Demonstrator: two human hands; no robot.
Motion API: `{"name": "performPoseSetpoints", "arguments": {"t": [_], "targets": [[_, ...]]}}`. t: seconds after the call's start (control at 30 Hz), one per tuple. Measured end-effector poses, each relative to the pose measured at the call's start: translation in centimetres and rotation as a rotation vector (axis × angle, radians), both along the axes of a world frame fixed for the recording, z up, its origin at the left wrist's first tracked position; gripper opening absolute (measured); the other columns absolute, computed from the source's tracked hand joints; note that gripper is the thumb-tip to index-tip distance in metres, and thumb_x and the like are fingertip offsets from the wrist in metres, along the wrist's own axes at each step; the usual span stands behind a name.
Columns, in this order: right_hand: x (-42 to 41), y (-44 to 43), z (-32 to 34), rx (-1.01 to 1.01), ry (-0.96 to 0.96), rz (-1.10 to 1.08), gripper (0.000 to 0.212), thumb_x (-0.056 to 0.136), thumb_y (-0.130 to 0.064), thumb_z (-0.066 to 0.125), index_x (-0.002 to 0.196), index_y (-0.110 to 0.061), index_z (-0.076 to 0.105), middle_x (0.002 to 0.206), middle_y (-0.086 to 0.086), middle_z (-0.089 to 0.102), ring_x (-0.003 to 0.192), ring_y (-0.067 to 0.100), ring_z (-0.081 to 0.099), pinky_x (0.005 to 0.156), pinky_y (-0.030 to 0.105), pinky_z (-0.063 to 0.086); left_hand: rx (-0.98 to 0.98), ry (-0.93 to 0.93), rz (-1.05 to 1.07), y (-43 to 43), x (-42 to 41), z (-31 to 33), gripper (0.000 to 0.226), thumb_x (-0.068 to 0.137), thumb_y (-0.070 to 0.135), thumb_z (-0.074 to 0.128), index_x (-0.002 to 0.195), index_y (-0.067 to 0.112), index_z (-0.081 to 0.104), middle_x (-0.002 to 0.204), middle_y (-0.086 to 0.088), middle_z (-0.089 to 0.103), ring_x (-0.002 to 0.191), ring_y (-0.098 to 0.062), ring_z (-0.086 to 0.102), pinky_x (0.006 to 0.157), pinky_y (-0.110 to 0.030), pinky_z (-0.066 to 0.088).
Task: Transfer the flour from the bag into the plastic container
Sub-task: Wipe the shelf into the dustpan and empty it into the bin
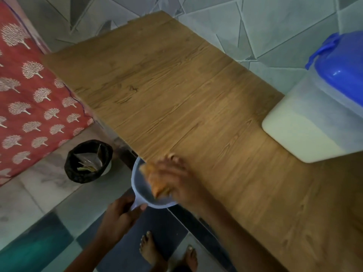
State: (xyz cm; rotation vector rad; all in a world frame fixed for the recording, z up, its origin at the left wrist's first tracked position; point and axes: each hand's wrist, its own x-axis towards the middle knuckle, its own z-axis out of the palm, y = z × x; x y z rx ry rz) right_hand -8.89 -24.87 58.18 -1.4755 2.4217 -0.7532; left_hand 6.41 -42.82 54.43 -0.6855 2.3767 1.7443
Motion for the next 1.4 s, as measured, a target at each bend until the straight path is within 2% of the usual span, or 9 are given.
{"name": "performPoseSetpoints", "arguments": {"t": [0.2,0.37,0.47,0.6,0.8,0.97,1.07,1.2,1.4], "targets": [[3.4,6.1,3.3,-0.353,-0.421,-0.367,0.05,0.089,0.011,0.058,0.132,-0.013,0.062,0.14,-0.001,0.057,0.133,0.016,0.052,0.104,0.038,0.05,0.03,-0.067,-0.033,0.4,1.9,0.2,0.041,0.089,0.037,0.073,0.069,0.003,0.06,0.046,-0.005,0.051,0.042,-0.014,0.045,0.049,-0.033,0.037],[-4.1,14.2,3.3,-0.283,0.051,-0.949,0.038,0.091,-0.004,0.059,0.128,-0.008,0.064,0.125,0.011,0.065,0.115,0.025,0.063,0.095,0.045,0.054,0.072,-0.088,-0.058,1.7,2.9,0.0,0.034,0.09,0.034,0.073,0.078,0.003,0.065,0.046,-0.004,0.053,0.041,-0.014,0.046,0.044,-0.036,0.038],[-6.9,15.0,1.0,-0.031,0.047,-1.199,0.053,0.081,-0.019,0.047,0.13,-0.011,0.063,0.132,0.016,0.061,0.122,0.037,0.057,0.106,0.049,0.043,0.09,-0.09,-0.077,3.0,3.3,-0.2,0.035,0.088,0.042,0.071,0.081,0.007,0.067,0.048,-0.003,0.055,0.041,-0.013,0.048,0.048,-0.029,0.039],[-3.4,10.6,0.9,0.029,-0.042,-0.875,0.055,0.082,-0.028,0.046,0.134,-0.021,0.061,0.143,0.008,0.053,0.133,0.028,0.048,0.113,0.039,0.038,0.064,-0.096,-0.083,4.7,3.5,-0.5,0.036,0.087,0.044,0.071,0.082,0.009,0.066,0.048,-0.006,0.056,0.042,-0.015,0.05,0.05,-0.029,0.04],[6.3,8.1,1.8,-0.041,-0.345,-0.183,0.056,0.085,-0.002,0.053,0.138,-0.021,0.057,0.153,-0.005,0.045,0.146,0.009,0.033,0.12,0.024,0.025,0.004,-0.131,-0.042,7.6,4.0,-0.2,0.041,0.092,0.029,0.072,0.06,0.009,0.055,0.044,-0.008,0.054,0.039,-0.018,0.049,0.051,-0.032,0.04],[7.8,15.7,5.0,-0.553,-0.683,-0.687,0.041,0.087,0.013,0.054,0.119,-0.007,0.07,0.12,0.005,0.071,0.111,0.019,0.067,0.092,0.036,0.055,-0.028,-0.111,-0.052,10.0,4.8,1.0,0.04,0.092,0.029,0.071,0.058,0.014,0.057,0.043,-0.008,0.055,0.039,-0.016,0.05,0.051,-0.035,0.043],[5.1,23.3,4.8,-0.673,-0.296,-1.043,0.03,0.093,0.008,0.053,0.118,0.003,0.068,0.117,0.014,0.07,0.108,0.028,0.067,0.091,0.035,0.055,-0.066,-0.097,-0.083,11.5,5.6,1.8,0.047,0.092,0.026,0.072,0.049,0.021,0.054,0.043,-0.007,0.054,0.039,-0.013,0.05,0.053,-0.042,0.047],[0.1,31.2,0.3,-0.269,0.042,-1.397,0.048,0.083,-0.022,0.049,0.128,-0.016,0.066,0.128,0.008,0.066,0.117,0.028,0.061,0.096,0.05,0.052,-0.046,-0.108,-0.056,13.8,6.5,2.5,0.047,0.09,0.022,0.073,0.046,0.025,0.057,0.042,-0.005,0.055,0.039,-0.011,0.05,0.055,-0.036,0.044],[0.3,23.2,-0.5,-0.001,0.026,-0.9,0.053,0.08,-0.026,0.053,0.132,-0.028,0.06,0.141,-0.001,0.055,0.131,0.022,0.05,0.108,0.048,0.039,-0.014,-0.119,-0.025,15.8,7.5,2.8,0.044,0.092,0.021,0.071,0.051,0.019,0.056,0.042,-0.007,0.055,0.038,-0.015,0.05,0.052,-0.03,0.042]]}}
